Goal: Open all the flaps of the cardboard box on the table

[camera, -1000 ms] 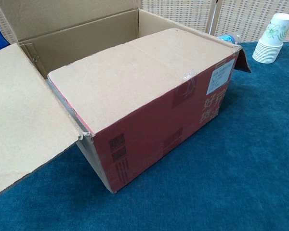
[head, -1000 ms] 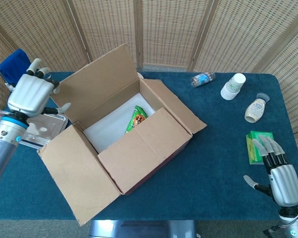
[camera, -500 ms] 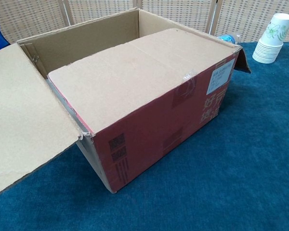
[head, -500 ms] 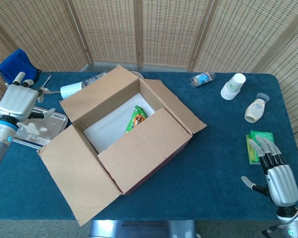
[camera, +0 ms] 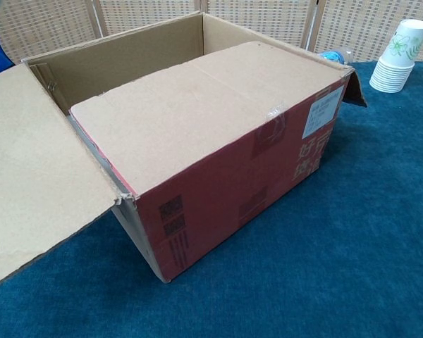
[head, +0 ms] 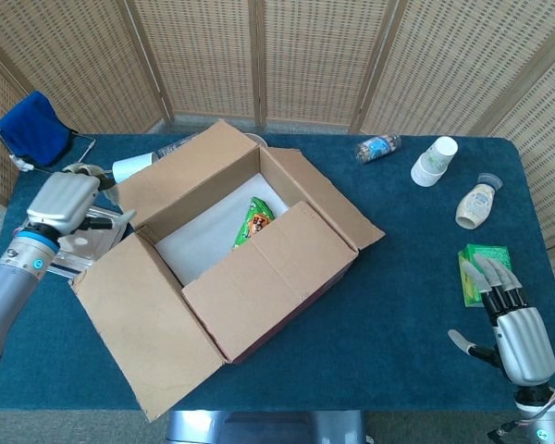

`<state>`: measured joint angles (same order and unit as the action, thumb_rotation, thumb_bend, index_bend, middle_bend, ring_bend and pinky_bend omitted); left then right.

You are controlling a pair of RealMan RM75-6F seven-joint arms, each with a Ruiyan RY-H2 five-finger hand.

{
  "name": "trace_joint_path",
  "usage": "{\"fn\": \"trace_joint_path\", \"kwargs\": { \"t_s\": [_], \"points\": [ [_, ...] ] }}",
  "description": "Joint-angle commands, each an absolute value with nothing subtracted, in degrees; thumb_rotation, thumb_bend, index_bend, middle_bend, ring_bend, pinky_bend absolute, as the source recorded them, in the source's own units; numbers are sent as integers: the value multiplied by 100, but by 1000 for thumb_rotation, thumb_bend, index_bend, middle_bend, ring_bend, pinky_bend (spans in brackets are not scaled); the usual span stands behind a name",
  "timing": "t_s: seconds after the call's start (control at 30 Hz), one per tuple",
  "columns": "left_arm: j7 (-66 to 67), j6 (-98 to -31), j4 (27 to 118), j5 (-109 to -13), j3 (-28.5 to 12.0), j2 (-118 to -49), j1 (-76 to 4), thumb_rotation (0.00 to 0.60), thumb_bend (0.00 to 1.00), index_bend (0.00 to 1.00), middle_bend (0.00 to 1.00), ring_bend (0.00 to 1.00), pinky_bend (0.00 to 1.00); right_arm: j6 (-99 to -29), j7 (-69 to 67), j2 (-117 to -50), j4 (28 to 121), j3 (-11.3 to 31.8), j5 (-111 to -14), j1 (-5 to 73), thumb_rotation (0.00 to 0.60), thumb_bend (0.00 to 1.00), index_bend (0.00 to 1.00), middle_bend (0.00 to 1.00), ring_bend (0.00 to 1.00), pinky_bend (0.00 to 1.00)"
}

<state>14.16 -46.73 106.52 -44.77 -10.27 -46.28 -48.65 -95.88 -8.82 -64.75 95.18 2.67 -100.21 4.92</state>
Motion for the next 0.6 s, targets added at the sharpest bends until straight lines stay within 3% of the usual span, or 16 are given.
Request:
{"fn": "trace_joint_path", "kwargs": {
  "t_s": [0.03, 0.3, 0.6],
  "points": [
    [530, -3908, 11059, -3990, -1484, -4470, -5040, 181, 0, 458, 421, 254, 318, -9587, -875, -6481, 9522, 265, -10020, 491, 600, 0, 0, 0, 0, 117],
    [-48, -3090, 10922, -2847, -1638, -4669, -5748, 182, 0, 455, 404, 276, 390, -9615, -923, -6463, 9524, 277, -10003, 487, 600, 0, 0, 0, 0, 118],
    [59, -3121, 10752, -1978, -1303, -4990, -6497, 177, 0, 449, 450, 335, 379, -9637, -1042, -6422, 9516, 288, -9991, 490, 600, 0, 0, 0, 0, 118]
  ]
}}
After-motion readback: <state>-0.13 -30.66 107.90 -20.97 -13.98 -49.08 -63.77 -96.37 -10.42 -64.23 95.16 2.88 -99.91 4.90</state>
